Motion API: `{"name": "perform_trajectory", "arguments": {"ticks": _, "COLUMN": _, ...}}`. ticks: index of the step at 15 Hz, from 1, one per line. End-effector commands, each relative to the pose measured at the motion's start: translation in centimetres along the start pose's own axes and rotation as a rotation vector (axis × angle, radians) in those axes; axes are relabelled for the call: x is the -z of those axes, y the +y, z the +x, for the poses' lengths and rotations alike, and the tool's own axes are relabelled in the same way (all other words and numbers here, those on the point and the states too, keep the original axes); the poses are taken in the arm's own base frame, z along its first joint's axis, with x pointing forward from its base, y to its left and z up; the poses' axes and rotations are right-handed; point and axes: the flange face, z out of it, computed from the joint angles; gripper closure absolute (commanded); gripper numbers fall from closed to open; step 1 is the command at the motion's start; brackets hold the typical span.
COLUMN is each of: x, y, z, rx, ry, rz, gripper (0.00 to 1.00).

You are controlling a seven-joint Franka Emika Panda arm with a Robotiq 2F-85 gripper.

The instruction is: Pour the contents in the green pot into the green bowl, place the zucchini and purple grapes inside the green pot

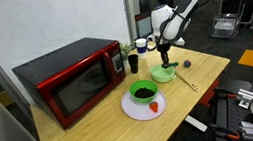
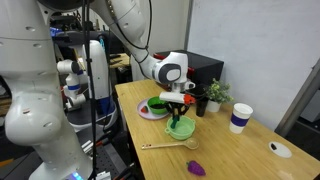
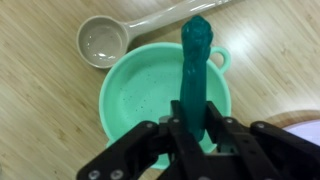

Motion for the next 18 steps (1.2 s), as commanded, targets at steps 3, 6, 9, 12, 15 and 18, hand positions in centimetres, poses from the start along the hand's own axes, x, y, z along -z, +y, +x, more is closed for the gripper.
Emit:
{"name": "perform_trajectory", "arguments": {"ticks": 3, "x": -4.7, "y": 1.8, "z": 1.2, "rx": -0.039, "ry": -0.016, "rz": -0.024, "gripper": 0.93}}
{"name": "perform_trajectory", "arguments": {"ticks": 6, "x": -5.8, "y": 2.4, "z": 2.4, "rx": -0.047, "ry": -0.012, "rz": -0.027, "gripper": 0.93}}
{"name": "perform_trajectory", "arguments": {"ticks": 9, "x": -5.9, "y": 3.0, "z": 3.5, "rx": -0.047, "ry": -0.003, "rz": -0.034, "gripper": 0.46}}
{"name": "perform_trajectory", "arguments": {"ticks": 12, "x": -5.0, "y": 3.7, "z": 4.4, "rx": -0.043, "ry": 0.017, "rz": -0.05, "gripper": 0.27}}
{"name": "perform_trajectory", "arguments": {"ticks": 15, "x": -2.7, "y": 4.6, "z": 5.1, "rx": -0.042, "ry": 0.033, "rz": -0.078, "gripper": 0.05}}
{"name": "perform_trajectory", "arguments": {"ticks": 18, "x": 0.3, "y": 6.0, "z": 5.4, "rx": -0.04, "ry": 0.028, "rz": -0.113, "gripper": 0.0}}
